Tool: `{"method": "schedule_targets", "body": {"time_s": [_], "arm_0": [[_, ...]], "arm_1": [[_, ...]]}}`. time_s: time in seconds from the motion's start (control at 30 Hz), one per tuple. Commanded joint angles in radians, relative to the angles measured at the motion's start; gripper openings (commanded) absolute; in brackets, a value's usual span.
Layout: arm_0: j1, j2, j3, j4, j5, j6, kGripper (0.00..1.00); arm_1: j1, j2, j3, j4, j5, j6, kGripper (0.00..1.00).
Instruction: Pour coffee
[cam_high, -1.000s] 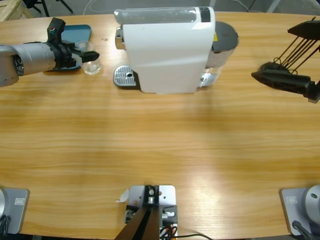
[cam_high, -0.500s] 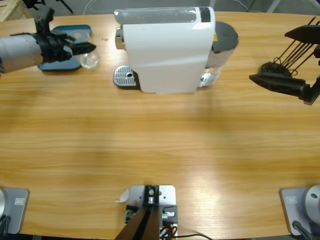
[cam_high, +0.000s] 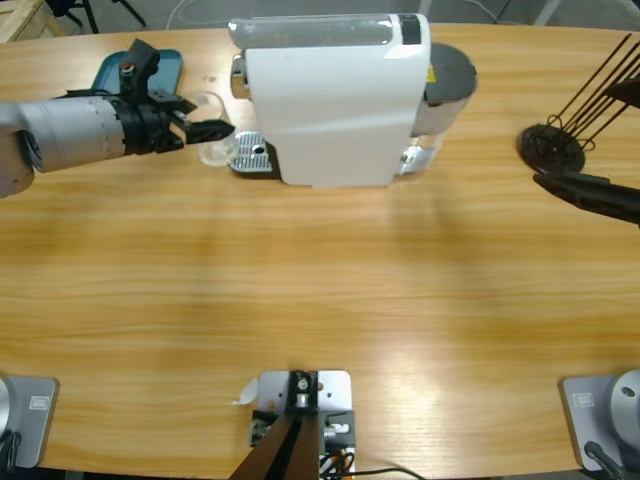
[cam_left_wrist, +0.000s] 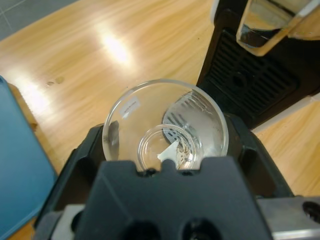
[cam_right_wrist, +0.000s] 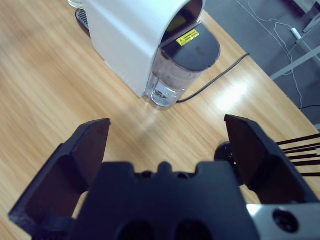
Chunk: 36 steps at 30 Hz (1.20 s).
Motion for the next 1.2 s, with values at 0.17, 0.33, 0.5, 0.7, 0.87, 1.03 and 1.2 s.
{"method": "schedule_targets", "body": {"time_s": [0.17,0.33,0.5,0.7,0.87,1.03,1.2], "arm_0": [[-0.042,0.068,-0.047,0.004,-0.057,-0.040,0.000],[-0.042,0.081,-0.047,0.005,-0.084,-0.049,0.002],[-0.043,0.105,-0.039,0.005,-0.098,-0.051,0.818],[-0.045,0.126,-0.051,0.005,-0.117,-0.054,0.968],[-0.045,0.114,-0.045,0.007,-0.121,-0.054,0.968],[-0.045,0.027,0.008,0.009,-0.119,-0.054,0.968],[-0.044,-0.070,0.043,0.044,-0.113,-0.054,0.968]], "arm_1": [[-0.010,-0.033,0.061,0.009,0.015,0.026,1.000],[-0.010,-0.040,0.060,0.014,0.016,0.026,1.000],[-0.010,-0.047,0.058,0.020,0.015,0.026,1.000],[-0.010,-0.046,0.056,0.021,0.014,0.026,1.000],[-0.010,-0.037,0.049,0.021,0.015,0.026,1.000],[-0.010,-0.038,0.046,0.024,0.017,0.030,1.000],[-0.010,-0.033,0.043,0.024,0.018,0.036,1.000]]}}
